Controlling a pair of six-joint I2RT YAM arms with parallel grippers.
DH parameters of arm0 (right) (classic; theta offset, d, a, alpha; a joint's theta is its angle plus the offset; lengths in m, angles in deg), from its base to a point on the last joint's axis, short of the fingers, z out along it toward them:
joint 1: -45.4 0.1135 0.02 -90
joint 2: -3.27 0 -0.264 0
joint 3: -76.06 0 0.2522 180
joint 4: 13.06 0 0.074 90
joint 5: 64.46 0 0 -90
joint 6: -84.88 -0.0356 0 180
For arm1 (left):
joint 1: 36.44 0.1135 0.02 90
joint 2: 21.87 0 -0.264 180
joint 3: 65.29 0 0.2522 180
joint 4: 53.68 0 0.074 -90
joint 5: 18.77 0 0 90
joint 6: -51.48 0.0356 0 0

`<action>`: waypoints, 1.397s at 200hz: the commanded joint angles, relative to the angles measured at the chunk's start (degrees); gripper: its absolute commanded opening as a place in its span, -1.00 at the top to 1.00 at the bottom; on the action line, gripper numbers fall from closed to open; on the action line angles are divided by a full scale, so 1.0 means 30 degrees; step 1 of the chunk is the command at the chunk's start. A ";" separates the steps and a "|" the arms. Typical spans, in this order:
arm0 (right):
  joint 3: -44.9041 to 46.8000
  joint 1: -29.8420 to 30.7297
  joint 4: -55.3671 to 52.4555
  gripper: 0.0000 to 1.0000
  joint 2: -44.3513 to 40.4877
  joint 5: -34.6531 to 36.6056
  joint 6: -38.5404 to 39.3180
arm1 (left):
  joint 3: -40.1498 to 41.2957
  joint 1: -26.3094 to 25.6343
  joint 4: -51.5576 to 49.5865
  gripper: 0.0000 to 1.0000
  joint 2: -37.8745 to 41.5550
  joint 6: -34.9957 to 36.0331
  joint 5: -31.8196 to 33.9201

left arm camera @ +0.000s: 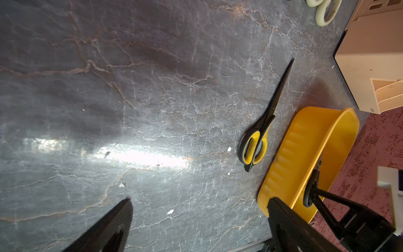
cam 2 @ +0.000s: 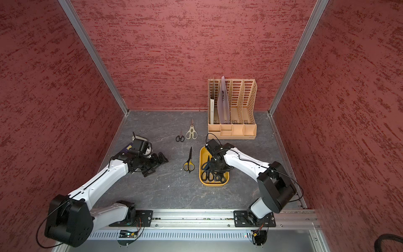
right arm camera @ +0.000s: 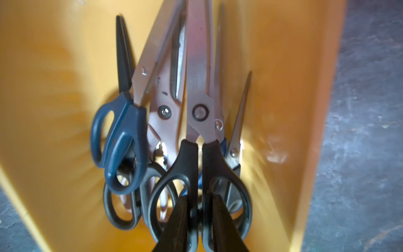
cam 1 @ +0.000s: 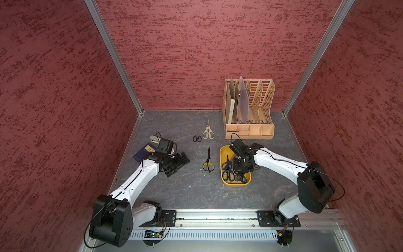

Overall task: Take the scissors out of the storage box
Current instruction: Pick up the scissors from the storage box, then place the scissors at the center of the board.

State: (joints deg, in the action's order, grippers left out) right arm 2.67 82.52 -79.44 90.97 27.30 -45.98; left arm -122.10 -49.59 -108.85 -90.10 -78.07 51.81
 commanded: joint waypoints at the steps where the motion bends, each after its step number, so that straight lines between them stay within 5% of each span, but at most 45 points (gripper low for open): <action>1: -0.0781 0.0105 -0.0420 0.87 -0.0852 0.0141 -0.0517 | 0.0024 0.0439 0.0683 -0.99 -0.0478 0.0624 -0.0429; 78: -0.1342 0.0681 -0.0596 0.89 -0.1314 0.0245 -0.1418 | -0.0373 0.1273 0.0895 -0.99 -0.1003 0.1168 -0.1056; 117: -0.3018 0.2698 0.0402 0.89 -0.0667 0.0074 -0.2575 | 0.0220 0.1777 0.1428 -0.99 -0.0961 0.0747 -0.1649; 191: -0.8126 0.6916 0.3203 0.89 0.5087 0.1021 -0.4589 | 0.0752 0.2925 0.0931 -0.99 0.0129 0.0847 -0.2248; 279: -1.3388 0.8120 0.1746 0.86 1.1287 0.2558 -0.5606 | 0.1458 0.4612 -0.0817 -0.99 0.1855 0.2436 -0.2142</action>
State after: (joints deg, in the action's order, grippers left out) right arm -33.73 106.87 -71.13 122.71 29.99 -61.35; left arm -118.51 -36.87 -108.54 -86.34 -73.61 45.58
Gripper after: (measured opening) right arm 0.195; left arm 0.996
